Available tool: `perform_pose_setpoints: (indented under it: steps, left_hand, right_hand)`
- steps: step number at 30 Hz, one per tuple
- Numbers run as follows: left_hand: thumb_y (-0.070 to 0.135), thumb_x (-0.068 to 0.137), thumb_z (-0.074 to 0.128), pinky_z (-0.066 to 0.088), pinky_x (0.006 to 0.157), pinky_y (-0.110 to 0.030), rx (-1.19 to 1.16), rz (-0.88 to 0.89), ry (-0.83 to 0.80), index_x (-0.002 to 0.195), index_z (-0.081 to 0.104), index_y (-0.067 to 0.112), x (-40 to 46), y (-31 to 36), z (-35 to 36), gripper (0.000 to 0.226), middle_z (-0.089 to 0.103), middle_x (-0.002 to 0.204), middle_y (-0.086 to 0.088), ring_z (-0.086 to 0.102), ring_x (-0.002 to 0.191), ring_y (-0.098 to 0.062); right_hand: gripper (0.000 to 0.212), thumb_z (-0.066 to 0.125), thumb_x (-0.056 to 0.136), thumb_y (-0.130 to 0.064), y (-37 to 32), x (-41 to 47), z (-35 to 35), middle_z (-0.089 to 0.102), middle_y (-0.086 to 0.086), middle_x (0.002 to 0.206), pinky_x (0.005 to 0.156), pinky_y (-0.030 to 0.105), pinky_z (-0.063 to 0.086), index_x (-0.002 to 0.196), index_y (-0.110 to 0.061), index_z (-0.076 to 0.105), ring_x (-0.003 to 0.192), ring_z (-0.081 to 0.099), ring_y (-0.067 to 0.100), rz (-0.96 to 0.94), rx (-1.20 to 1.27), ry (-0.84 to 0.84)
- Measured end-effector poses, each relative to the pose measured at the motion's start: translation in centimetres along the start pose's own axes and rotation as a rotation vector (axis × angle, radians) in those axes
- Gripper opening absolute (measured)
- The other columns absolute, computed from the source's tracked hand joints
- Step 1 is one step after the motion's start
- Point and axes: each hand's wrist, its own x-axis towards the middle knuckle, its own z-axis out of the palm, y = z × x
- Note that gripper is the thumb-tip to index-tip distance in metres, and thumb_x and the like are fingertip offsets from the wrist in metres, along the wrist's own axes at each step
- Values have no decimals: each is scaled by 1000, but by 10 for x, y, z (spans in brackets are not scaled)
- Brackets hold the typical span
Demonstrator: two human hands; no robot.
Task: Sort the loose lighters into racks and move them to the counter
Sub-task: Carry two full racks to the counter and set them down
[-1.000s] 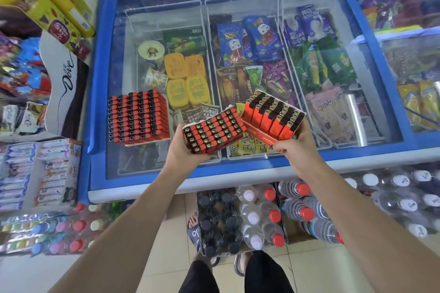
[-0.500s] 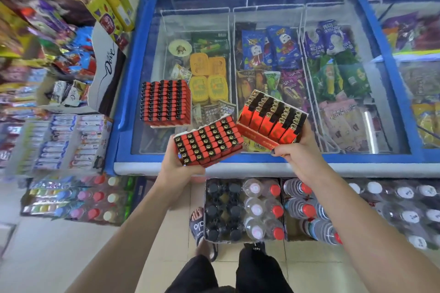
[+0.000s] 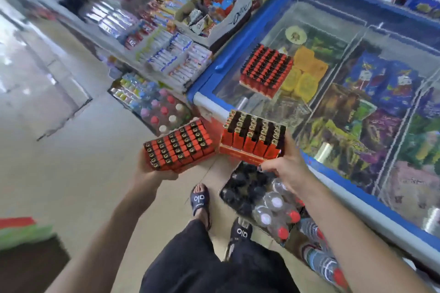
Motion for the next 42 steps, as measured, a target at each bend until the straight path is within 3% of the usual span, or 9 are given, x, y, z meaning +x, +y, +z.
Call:
perform_pose_setpoints:
  steps: [5, 10, 13, 19, 23, 30, 33, 37, 42]
  left_hand:
    - [8, 35, 78, 56, 73, -44, -48, -18, 225, 129, 56, 5, -31, -21, -71, 97, 71, 117, -23, 69, 105, -42]
    - [-2, 39, 73, 58, 69, -35, -150, -39, 388, 129, 51, 14, -37, -21, -131, 94, 68, 118, -12, 69, 101, -24]
    - [-8, 45, 66, 58, 69, -35, -179, -52, 429, 123, 54, 20, -14, -11, -171, 84, 70, 114, -9, 70, 99, -23]
    - [-9, 45, 68, 56, 82, -47, -94, -55, 404, 120, 59, 26, 58, 31, -269, 84, 74, 114, -4, 70, 106, -25]
    - [-8, 43, 68, 56, 78, -44, -41, -49, 364, 122, 59, 24, 115, 69, -329, 85, 75, 113, -3, 71, 105, -25]
    - [-7, 42, 69, 55, 83, -51, -12, -7, 352, 123, 60, 25, 201, 122, -402, 87, 75, 119, -3, 69, 113, -29]
    - [-8, 42, 68, 55, 82, -47, -42, -18, 362, 122, 60, 25, 231, 133, -419, 87, 75, 118, -4, 69, 112, -29]
    - [-9, 44, 66, 54, 85, -48, -72, -66, 376, 122, 60, 28, 265, 137, -436, 87, 76, 117, 2, 70, 111, -22]
    - [-5, 46, 64, 56, 79, -33, -119, -151, 413, 121, 57, 29, 300, 148, -450, 83, 77, 103, 9, 70, 96, -10]
  right_hand:
    - [86, 68, 42, 8, -1, 25, 77, 68, -3, 101, 69, 29, 53, 121, -26, 57, 95, 63, 14, 26, -73, -202]
    - [99, 75, 38, 0, -20, 65, 175, 70, 7, 123, 86, 63, 57, 132, -25, 55, 114, 66, 31, -9, -166, -355]
    - [97, 70, 42, 5, -28, 90, 230, 65, 23, 126, 82, 75, 49, 135, -18, 53, 117, 59, 50, -14, -165, -423]
    - [105, 71, 37, -4, -37, 137, 325, 57, 31, 128, 80, 60, 51, 138, -25, 54, 109, 60, 44, 22, -115, -396]
    - [117, 71, 36, -2, -40, 169, 370, 54, 35, 127, 78, 55, 48, 147, -26, 45, 104, 56, 36, 71, -56, -347]
    - [89, 62, 48, 18, -66, 225, 427, 62, 25, 111, 63, 44, 57, 128, -18, 54, 90, 64, 36, 96, -66, -259]
    - [80, 55, 63, 33, -85, 261, 452, 64, 24, 112, 71, 51, 51, 122, -21, 55, 89, 68, 35, 98, -89, -278]
    - [82, 63, 51, 14, -111, 320, 496, 64, 16, 109, 74, 50, 54, 118, -31, 56, 96, 64, 33, 93, -127, -293]
    - [87, 54, 53, 29, -151, 394, 560, 69, 3, 92, 58, 34, 52, 102, -43, 66, 85, 63, 23, 54, -73, -350]
